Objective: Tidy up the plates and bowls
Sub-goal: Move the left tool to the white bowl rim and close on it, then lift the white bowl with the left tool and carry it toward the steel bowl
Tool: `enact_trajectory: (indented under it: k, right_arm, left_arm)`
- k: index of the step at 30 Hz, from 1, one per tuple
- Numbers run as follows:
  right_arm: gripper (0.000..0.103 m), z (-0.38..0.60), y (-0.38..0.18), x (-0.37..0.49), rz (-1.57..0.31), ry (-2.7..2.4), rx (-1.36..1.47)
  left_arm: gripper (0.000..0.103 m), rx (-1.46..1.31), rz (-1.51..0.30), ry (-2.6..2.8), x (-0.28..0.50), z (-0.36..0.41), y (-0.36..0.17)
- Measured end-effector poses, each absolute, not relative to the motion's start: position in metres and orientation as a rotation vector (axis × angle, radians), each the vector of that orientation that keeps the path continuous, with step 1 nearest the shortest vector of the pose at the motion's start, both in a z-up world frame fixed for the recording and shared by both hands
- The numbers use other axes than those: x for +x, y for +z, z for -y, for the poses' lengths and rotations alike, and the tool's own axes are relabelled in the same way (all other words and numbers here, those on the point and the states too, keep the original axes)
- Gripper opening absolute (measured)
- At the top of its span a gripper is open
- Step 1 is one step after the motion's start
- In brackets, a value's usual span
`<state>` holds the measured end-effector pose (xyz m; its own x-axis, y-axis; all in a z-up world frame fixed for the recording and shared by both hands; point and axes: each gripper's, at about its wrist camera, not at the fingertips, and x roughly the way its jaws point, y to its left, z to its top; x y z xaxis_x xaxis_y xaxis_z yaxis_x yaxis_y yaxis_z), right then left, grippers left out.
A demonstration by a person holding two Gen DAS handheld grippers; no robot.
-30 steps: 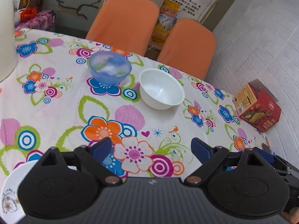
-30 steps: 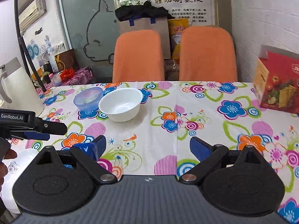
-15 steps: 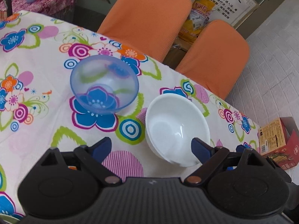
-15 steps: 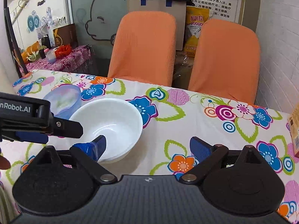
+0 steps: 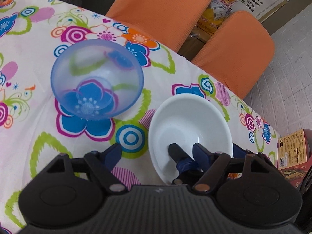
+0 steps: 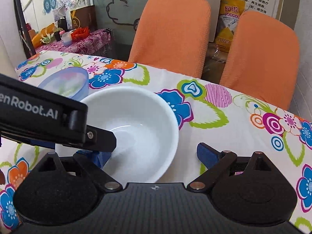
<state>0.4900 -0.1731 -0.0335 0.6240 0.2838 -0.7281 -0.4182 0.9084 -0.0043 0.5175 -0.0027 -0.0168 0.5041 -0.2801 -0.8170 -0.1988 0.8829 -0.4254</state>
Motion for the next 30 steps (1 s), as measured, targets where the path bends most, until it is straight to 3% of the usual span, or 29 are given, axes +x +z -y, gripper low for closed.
enact_trajectory:
  k: [1, 3, 6, 8, 30]
  right_arm:
    - [0.081, 0.172, -0.034, 0.487, -0.803, 0.424, -0.179]
    - [0.079, 0.167, -0.034, 0.481, -0.817, 0.457, -0.177]
    - [0.078, 0.166, -0.028, 0.473, -0.823, 0.462, -0.138]
    - [0.078, 0.167, -0.021, 0.468, -0.829, 0.472, -0.121]
    - [0.080, 0.182, 0.022, 0.346, -0.864, 0.432, -0.099]
  left_arm:
    - [0.065, -0.501, -1.054, -0.054, 0.517, 0.003, -0.016]
    - [0.029, -0.502, -1.073, -0.090, 0.518, 0.004, -0.018]
    - [0.019, -0.486, -1.084, -0.107, 0.518, 0.006, -0.019]
    - [0.015, -0.494, -1.086, -0.123, 0.516, 0.006, -0.016]
    - [0.015, -0.464, -1.048, -0.262, 0.388, 0.024, 0.038]
